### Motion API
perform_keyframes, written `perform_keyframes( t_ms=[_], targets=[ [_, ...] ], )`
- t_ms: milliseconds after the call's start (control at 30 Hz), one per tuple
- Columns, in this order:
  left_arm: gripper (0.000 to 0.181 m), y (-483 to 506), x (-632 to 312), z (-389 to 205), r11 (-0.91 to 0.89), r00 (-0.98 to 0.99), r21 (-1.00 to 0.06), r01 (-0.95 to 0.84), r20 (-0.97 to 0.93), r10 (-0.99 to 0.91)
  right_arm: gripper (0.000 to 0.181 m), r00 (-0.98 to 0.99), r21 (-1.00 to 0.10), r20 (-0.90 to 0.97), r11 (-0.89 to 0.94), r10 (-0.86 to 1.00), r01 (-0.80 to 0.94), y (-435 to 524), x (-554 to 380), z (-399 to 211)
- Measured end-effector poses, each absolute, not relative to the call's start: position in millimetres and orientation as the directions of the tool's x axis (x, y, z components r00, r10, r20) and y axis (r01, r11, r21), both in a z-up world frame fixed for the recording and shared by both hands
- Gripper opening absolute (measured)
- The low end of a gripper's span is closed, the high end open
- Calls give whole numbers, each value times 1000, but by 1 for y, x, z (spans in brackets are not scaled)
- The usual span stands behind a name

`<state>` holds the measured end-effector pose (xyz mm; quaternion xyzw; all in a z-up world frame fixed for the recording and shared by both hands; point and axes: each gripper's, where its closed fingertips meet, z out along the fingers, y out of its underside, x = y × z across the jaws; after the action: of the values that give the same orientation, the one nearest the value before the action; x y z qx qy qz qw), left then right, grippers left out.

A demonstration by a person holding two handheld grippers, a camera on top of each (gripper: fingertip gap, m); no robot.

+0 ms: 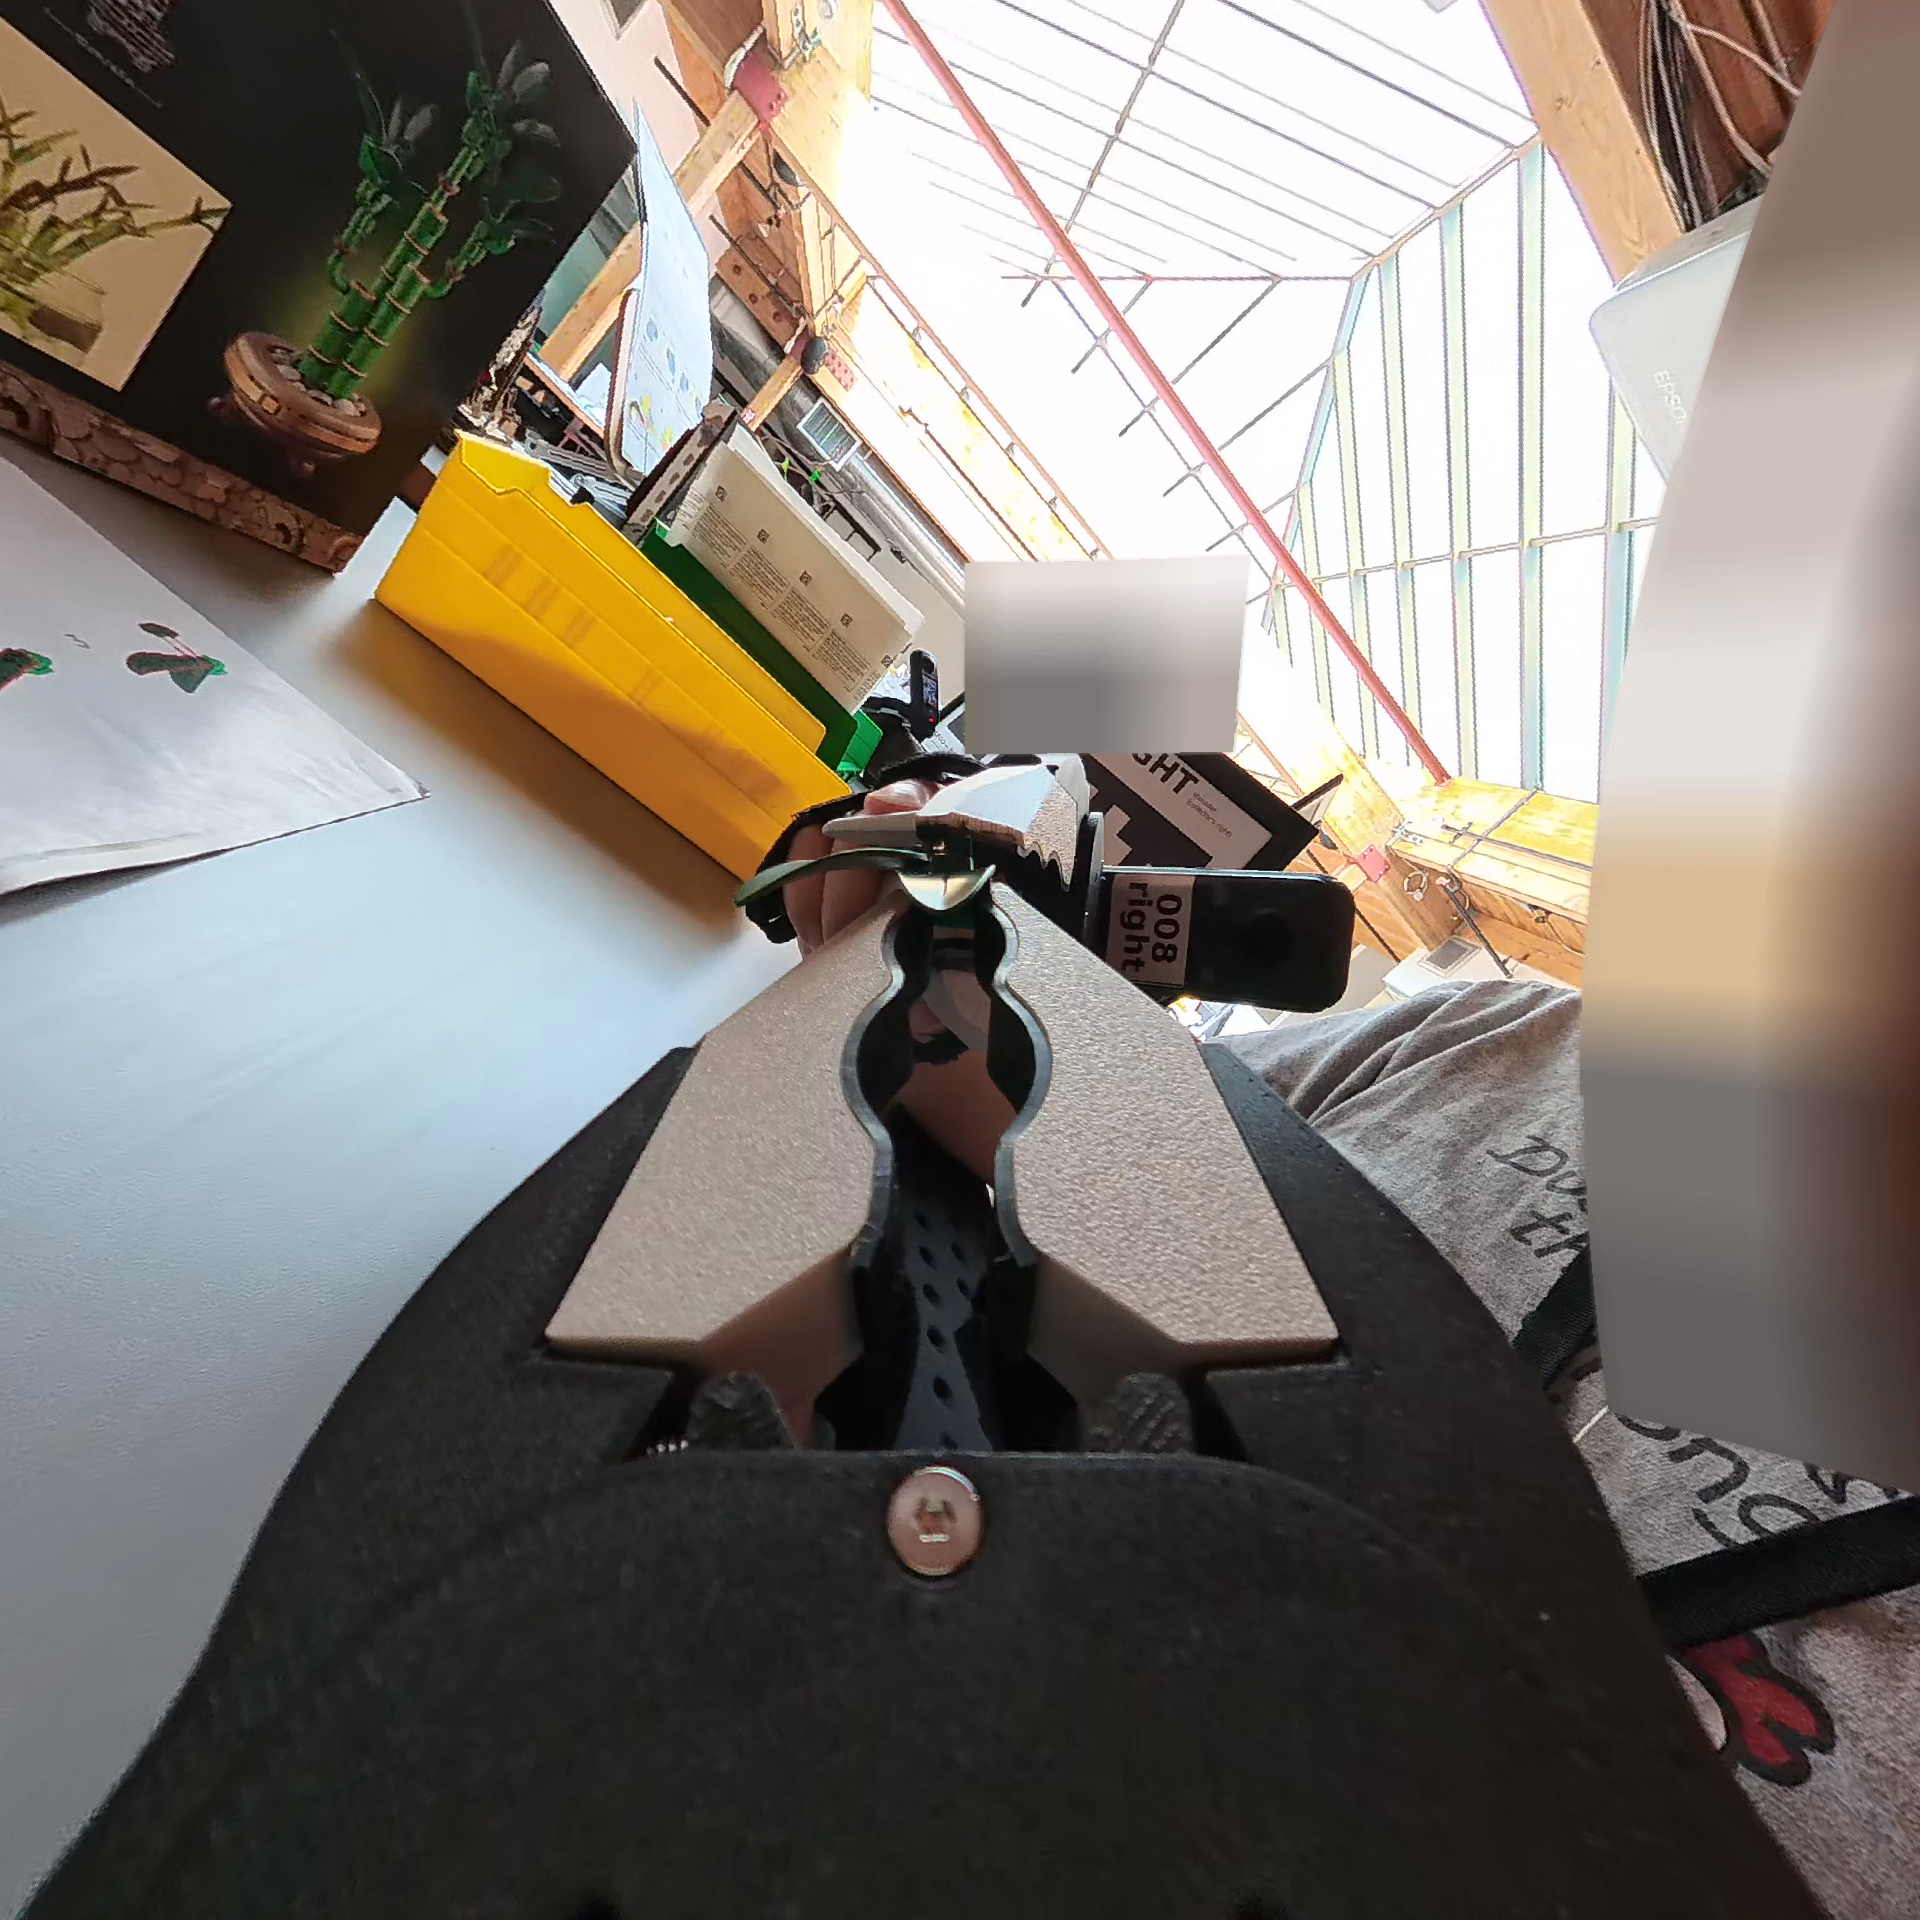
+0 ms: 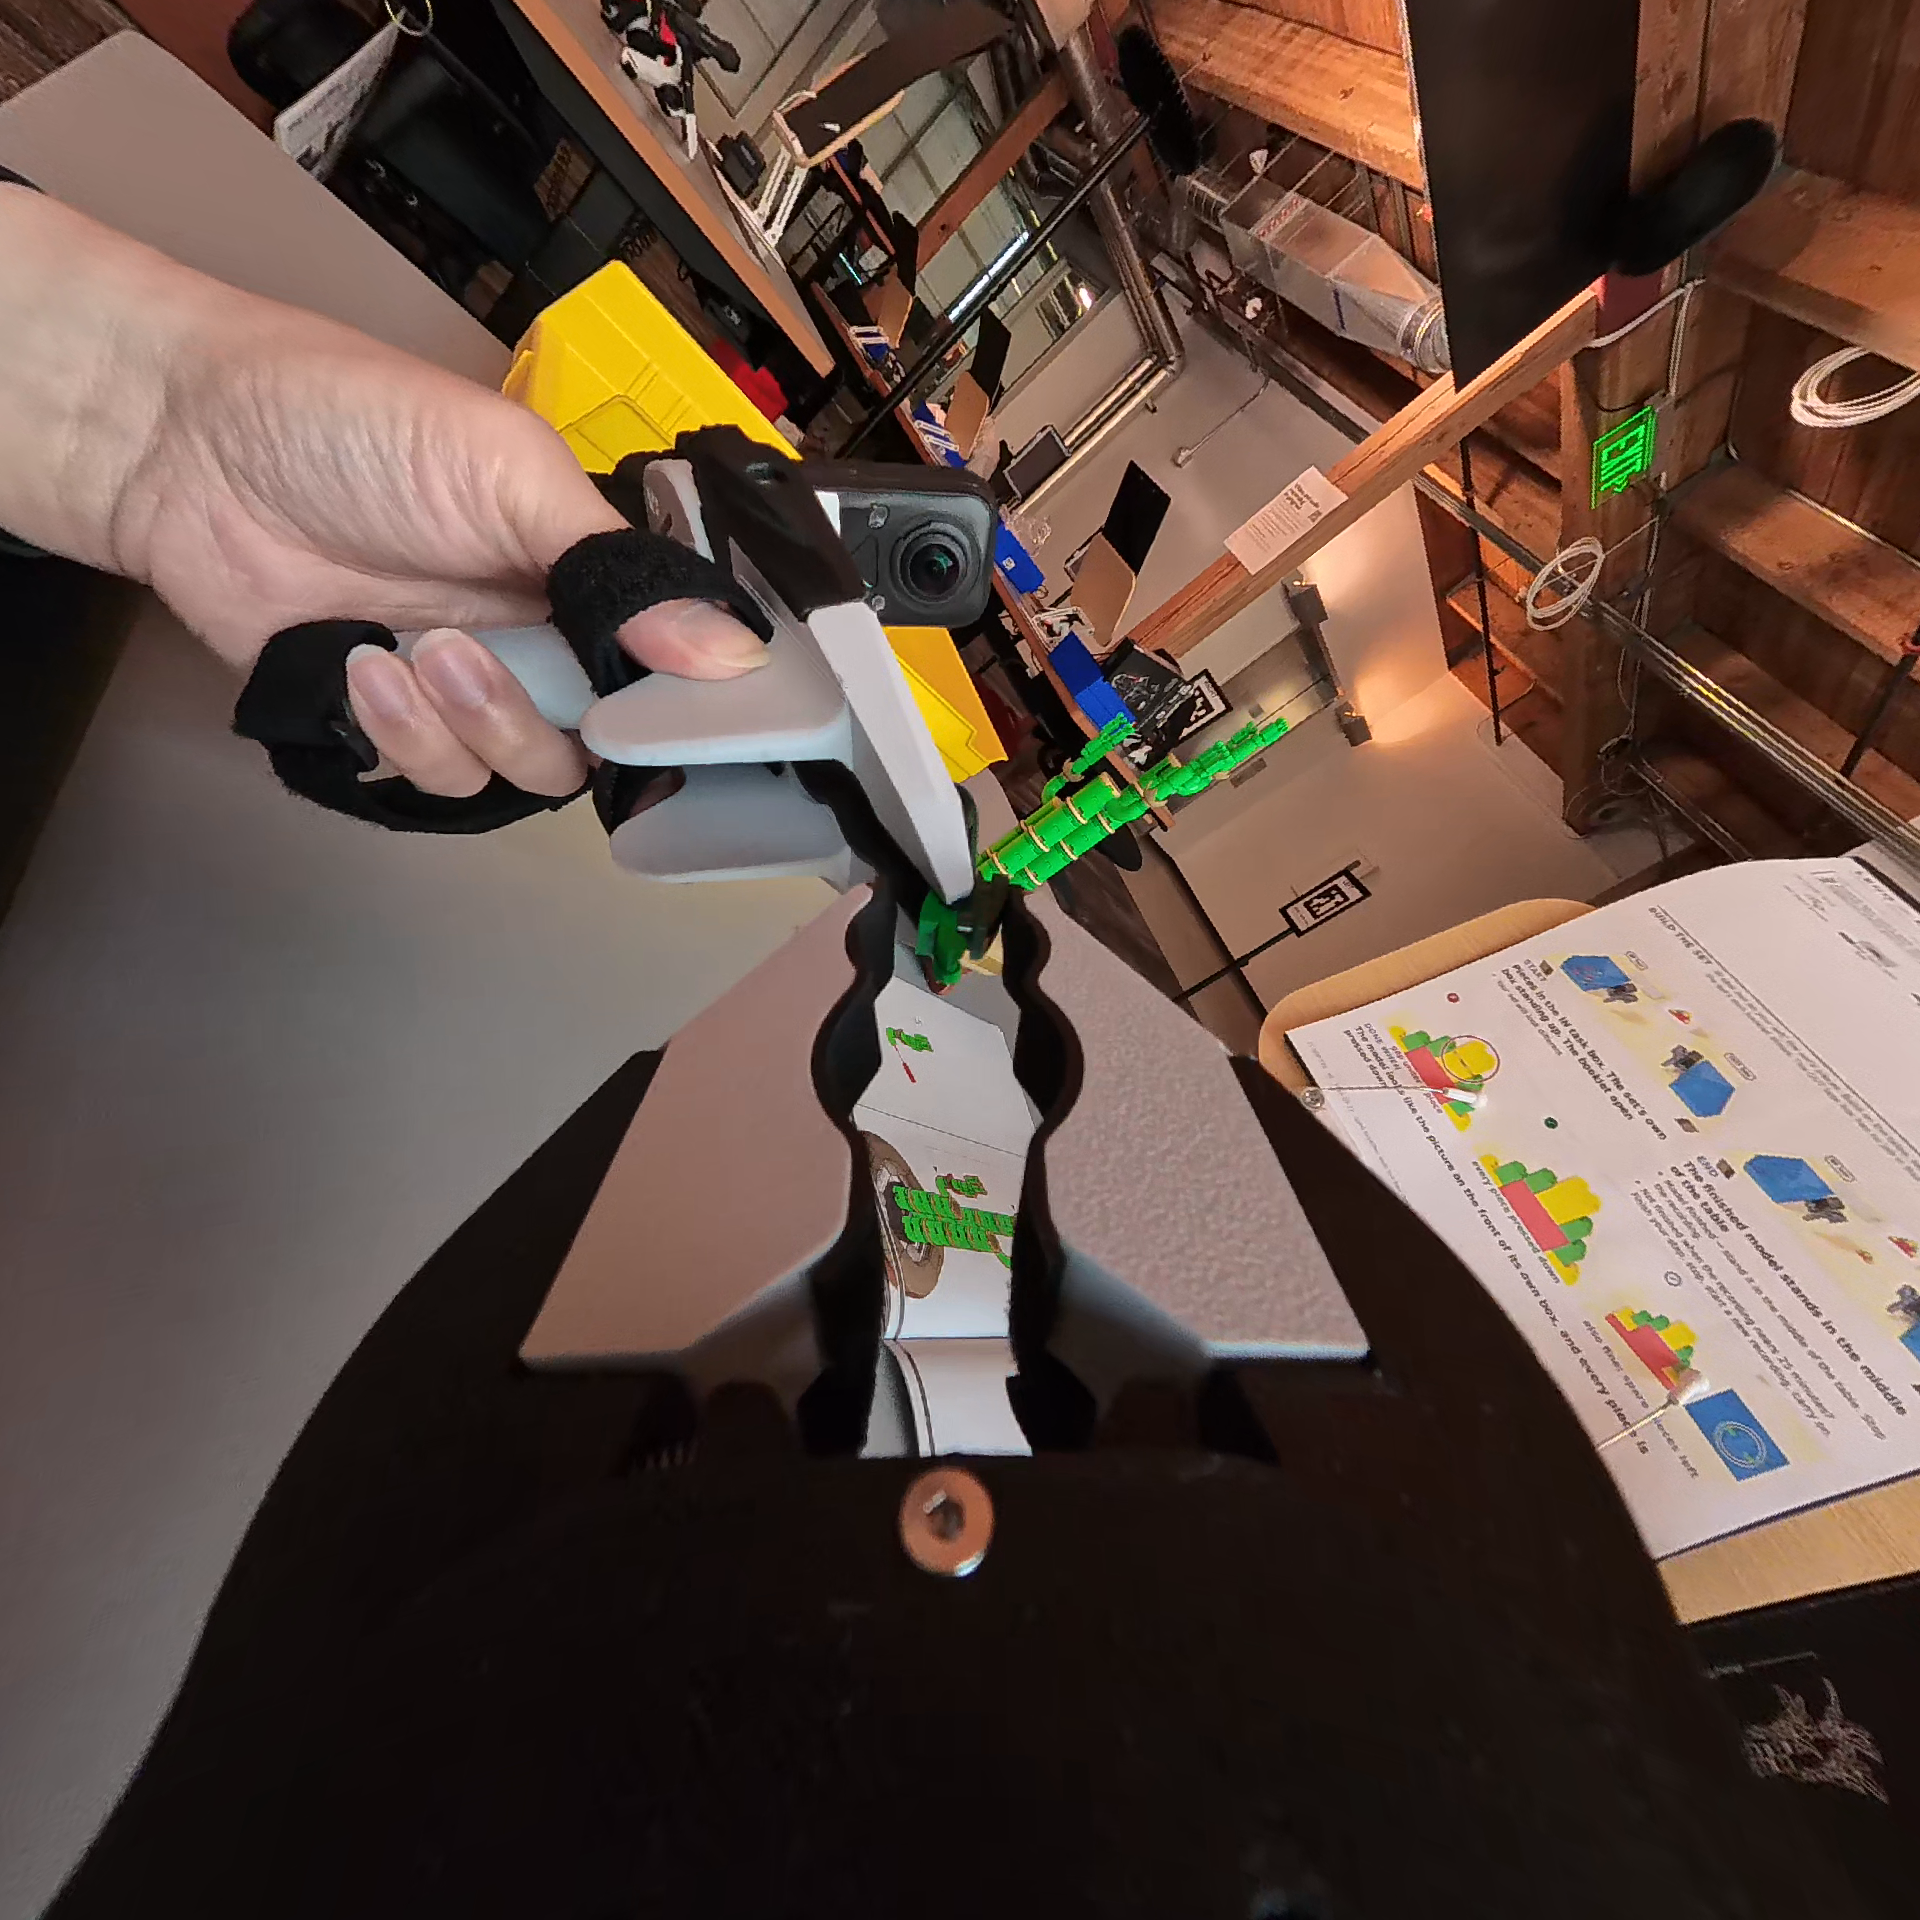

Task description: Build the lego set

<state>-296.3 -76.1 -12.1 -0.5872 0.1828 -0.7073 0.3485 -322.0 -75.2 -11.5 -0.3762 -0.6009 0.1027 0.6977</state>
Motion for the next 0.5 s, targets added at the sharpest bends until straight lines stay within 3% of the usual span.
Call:
perform_keyframes(
  t_ms=[300, 500],
  targets=[
    [5, -76, -297, -11, -694, -83, -661, 284, 705, -705, 20, 278, -646, 763, 704, 584, 295, -74, -322, -11],
    [6, -74, -299, -2, -714, -149, -625, 317, 711, -688, 27, 316, -758, 647, 632, 694, 162, -78, -323, 0]
  ],
)
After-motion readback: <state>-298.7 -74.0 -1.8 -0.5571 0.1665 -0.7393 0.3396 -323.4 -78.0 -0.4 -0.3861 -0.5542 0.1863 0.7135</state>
